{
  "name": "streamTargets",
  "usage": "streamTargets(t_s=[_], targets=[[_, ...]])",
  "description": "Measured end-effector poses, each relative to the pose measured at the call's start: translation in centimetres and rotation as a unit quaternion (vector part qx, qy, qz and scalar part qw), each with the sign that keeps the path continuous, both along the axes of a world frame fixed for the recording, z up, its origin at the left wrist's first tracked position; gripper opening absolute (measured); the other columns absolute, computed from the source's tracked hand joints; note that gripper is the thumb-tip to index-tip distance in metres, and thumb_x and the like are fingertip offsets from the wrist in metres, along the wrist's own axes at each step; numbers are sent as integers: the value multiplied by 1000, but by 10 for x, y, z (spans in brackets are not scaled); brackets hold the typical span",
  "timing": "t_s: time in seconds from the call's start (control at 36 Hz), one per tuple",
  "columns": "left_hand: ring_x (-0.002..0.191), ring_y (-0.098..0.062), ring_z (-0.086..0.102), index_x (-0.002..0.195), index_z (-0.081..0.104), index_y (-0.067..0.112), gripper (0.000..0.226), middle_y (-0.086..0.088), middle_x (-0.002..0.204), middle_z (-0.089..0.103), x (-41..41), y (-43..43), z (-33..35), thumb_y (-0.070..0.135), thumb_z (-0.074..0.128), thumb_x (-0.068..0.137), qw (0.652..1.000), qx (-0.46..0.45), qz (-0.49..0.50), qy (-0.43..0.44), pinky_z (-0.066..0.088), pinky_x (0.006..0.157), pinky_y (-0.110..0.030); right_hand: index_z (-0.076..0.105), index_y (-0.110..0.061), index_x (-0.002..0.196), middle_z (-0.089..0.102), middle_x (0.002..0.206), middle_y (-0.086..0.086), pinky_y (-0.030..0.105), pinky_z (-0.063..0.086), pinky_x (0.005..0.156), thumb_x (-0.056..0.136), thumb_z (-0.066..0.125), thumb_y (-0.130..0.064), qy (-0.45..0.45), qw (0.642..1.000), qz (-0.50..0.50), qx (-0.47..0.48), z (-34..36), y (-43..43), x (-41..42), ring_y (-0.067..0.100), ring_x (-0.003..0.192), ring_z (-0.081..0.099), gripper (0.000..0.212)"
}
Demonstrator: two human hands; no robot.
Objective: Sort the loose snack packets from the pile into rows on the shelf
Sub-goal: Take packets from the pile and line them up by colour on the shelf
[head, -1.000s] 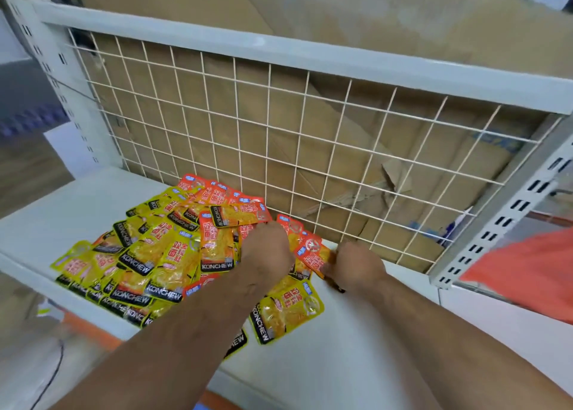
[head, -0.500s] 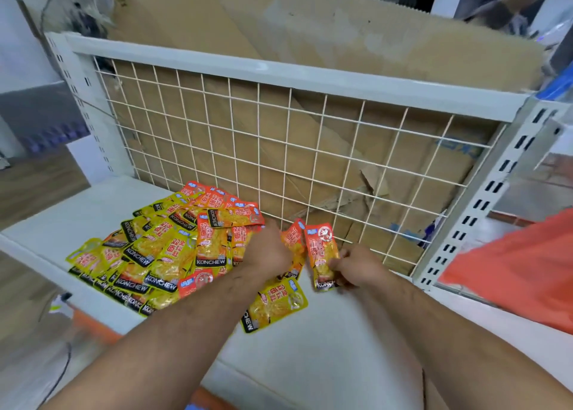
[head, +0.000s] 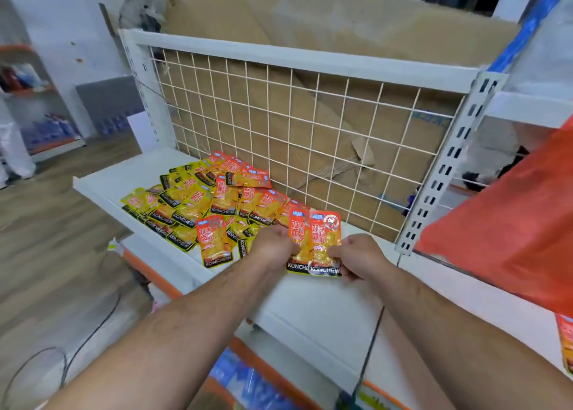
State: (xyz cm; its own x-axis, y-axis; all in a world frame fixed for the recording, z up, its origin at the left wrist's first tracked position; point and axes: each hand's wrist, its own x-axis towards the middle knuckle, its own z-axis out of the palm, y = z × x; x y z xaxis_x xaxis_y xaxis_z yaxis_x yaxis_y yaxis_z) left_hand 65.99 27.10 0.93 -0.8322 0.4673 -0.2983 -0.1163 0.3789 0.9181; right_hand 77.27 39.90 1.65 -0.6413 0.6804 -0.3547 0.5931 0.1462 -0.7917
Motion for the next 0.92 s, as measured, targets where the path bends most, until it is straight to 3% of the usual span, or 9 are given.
streamTargets(t_s=[0.08,0.19,0.28,0.47,0.69,0.81,0.92], targets=[[57,-14,49,55,48,16,40,5,55,55,14,-9,-2,-5,73,77,1000,-6,-18,-2,33,49,-20,49,-10,57,57,54,18,26,41,45,83,69,-12,4,1000,-7,0,1,-10,19,24,39,49,33],[71,-20,61,71,64,13,23,-9,79,71,33,-15,0,-7,75,74,998,2,-56,-6,54,71,-37,50,-9,60,54,47,12,28,45,46,84,70,-12,14,999,-38,-7,1,-23,47,23,39,48,32],[63,-21,57,70,61,13,25,-6,71,65,46,-16,1,-7,74,76,996,13,-84,5,48,63,-32,50,-10,61,55,46,10,30,46,49,86,71,-14,25,997,-67,0,3,-31,69,24,42,50,32],[71,-23,65,70,66,14,21,-9,78,71,82,-26,-10,-5,75,74,989,18,-145,-20,57,75,-43,49,-11,55,53,47,10,38,50,56,87,69,-12,24,989,-149,9,5,-73,126,25,46,50,38],[83,-25,71,78,64,16,20,-7,88,73,142,-34,-27,-1,74,77,974,24,-225,-34,59,81,-41,42,-14,55,47,41,2,23,40,42,87,67,-7,59,961,-271,1,-8,-114,198,17,37,41,42],[83,-25,72,94,66,12,21,-9,97,72,177,-38,-31,0,74,79,964,17,-260,-55,61,74,-40,40,-12,60,48,49,8,24,37,39,86,67,-6,61,951,-303,9,-8,-128,241,17,36,41,38],[81,-25,72,89,65,13,19,-9,93,72,214,-32,-28,-1,73,79,955,17,-291,-50,61,69,-40,40,-13,60,50,49,9,25,36,40,87,66,-6,67,939,-336,15,-6,-133,284,19,39,41,38]])
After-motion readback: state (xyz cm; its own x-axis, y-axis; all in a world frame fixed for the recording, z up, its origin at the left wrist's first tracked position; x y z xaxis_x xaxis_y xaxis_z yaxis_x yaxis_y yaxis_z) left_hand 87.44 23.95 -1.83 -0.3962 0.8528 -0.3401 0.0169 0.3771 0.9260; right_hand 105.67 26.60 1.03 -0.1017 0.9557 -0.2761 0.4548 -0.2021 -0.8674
